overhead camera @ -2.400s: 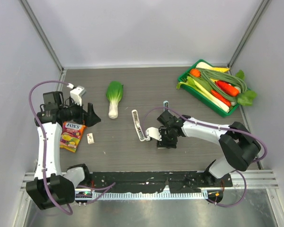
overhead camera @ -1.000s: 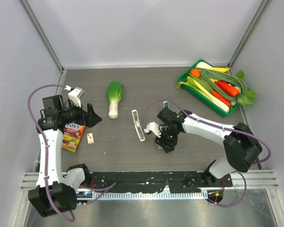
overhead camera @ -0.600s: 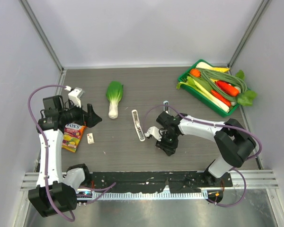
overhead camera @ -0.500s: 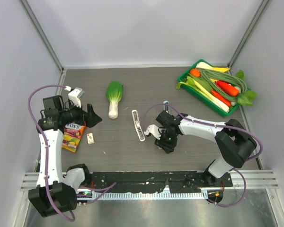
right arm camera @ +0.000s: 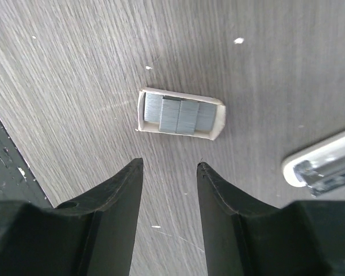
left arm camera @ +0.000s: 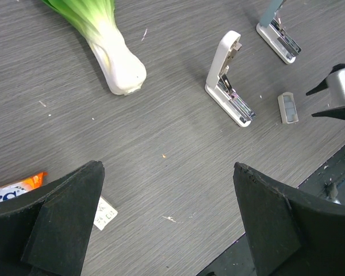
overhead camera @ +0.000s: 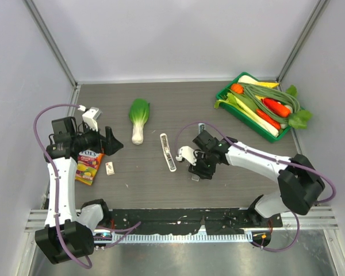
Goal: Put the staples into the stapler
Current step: Place the staple box at the center of the board, then adjust the staple box at the center of the board.
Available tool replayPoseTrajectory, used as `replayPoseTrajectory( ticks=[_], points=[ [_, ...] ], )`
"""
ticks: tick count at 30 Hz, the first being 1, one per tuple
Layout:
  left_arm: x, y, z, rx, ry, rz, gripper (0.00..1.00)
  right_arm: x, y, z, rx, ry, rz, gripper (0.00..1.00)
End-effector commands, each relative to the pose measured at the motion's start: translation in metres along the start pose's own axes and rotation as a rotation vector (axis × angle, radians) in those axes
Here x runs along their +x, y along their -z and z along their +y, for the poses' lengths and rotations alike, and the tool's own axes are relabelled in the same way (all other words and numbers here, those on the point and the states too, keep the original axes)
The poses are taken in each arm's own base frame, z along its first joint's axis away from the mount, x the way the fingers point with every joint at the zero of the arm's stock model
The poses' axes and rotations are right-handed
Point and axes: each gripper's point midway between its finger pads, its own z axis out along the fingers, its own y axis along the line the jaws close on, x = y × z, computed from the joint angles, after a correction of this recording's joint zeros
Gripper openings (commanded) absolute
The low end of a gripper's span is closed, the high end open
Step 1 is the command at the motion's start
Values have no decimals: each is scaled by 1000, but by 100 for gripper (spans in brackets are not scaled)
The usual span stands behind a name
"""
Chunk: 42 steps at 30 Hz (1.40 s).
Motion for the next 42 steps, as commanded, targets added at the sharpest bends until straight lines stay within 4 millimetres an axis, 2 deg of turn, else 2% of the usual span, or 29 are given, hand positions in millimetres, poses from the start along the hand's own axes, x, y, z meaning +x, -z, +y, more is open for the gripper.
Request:
replayPoseTrajectory(
  ticks=[1, 7, 16, 29, 42],
  points=[
    [-7, 2, 1, -1, -21, -40, 98, -29, 28, -16, 92, 107, -102, 49],
    [-8, 3, 2, -6, -21, -46, 98, -43, 19, -25, 103, 116, -133, 52],
    [-7, 3, 3, -5, -15, -44, 98, -48, 1, -26, 70, 95, -143, 57],
    [-6, 3, 4, -3, -12, -48, 99, -40, -17, -18, 42, 94, -97, 60],
    [-6, 4, 4, -4, -7, -50, 99, -30, -25, -22, 67, 86, -58, 61]
  ],
)
